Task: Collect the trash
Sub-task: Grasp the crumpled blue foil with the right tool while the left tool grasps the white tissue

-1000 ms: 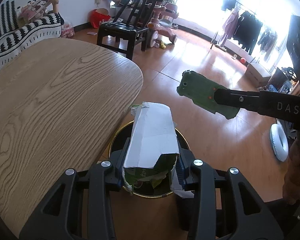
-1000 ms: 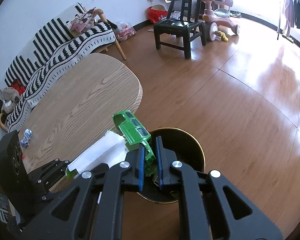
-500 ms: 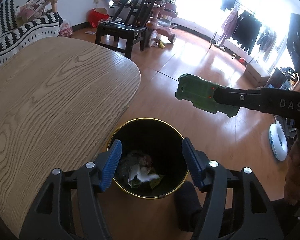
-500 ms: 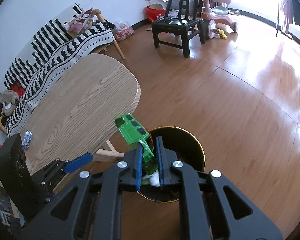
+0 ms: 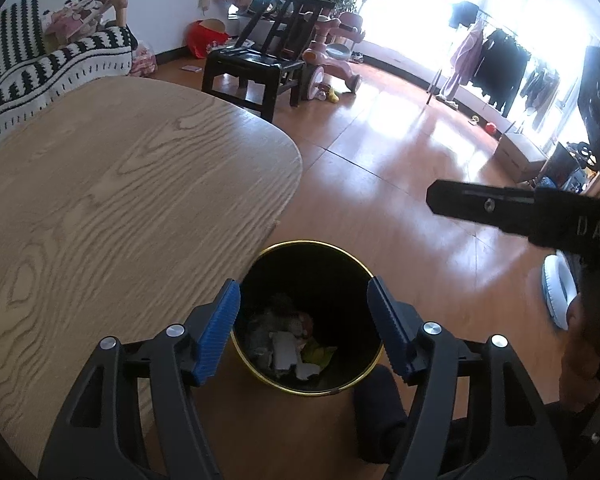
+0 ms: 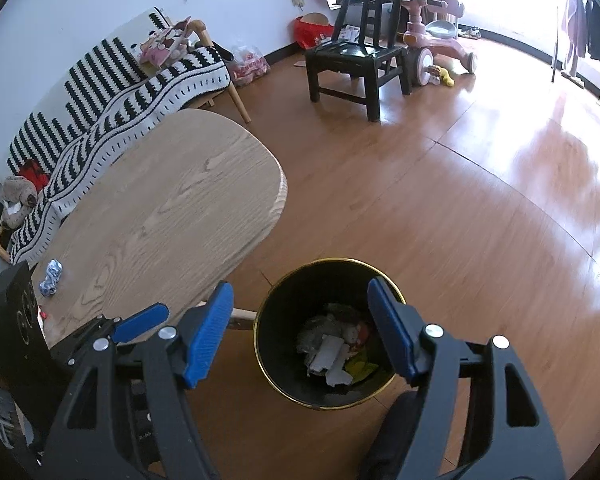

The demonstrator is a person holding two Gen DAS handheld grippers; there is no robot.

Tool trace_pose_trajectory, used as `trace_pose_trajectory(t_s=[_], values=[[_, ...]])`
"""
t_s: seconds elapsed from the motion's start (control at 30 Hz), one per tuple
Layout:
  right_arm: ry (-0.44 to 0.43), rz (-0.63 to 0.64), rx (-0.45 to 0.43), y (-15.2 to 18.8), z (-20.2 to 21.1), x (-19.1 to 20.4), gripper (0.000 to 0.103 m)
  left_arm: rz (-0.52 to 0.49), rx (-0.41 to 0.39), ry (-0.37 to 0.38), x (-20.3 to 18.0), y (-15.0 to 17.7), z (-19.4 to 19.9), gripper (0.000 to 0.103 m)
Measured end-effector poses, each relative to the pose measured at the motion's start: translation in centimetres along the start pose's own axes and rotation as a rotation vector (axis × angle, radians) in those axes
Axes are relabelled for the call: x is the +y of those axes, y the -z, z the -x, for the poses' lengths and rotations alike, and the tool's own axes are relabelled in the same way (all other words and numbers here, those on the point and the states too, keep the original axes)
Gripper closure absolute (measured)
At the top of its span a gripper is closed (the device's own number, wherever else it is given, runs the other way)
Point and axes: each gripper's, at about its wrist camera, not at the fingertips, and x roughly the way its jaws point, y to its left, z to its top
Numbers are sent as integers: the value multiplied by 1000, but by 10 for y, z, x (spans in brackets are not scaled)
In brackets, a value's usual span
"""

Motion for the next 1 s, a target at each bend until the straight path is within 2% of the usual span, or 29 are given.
trace_pose_trajectory(t_s=[0.1,0.23,0.47,0.63,0.73,0.83,1.0], values=[[-21,8,-16,-3,3,12,35,5,-23,-28,9,1,16,36],[-63,58,-28,-8,4,47,34,46,-65,-84,39,5,50,35],[-168,177,-13,-8,-13,147,31,171,-123,-229,120,27,119,34],[-230,268,9,2,-32,219,31,272,-164,-368,186,57,175,28],[-274,308,36,9,-47,258,31,332,-184,-481,228,82,206,27],[-312,355,60,17,-58,297,31,377,-178,-559,261,102,223,25],[-380,450,66,32,-76,363,31,444,-129,-602,305,129,230,21]])
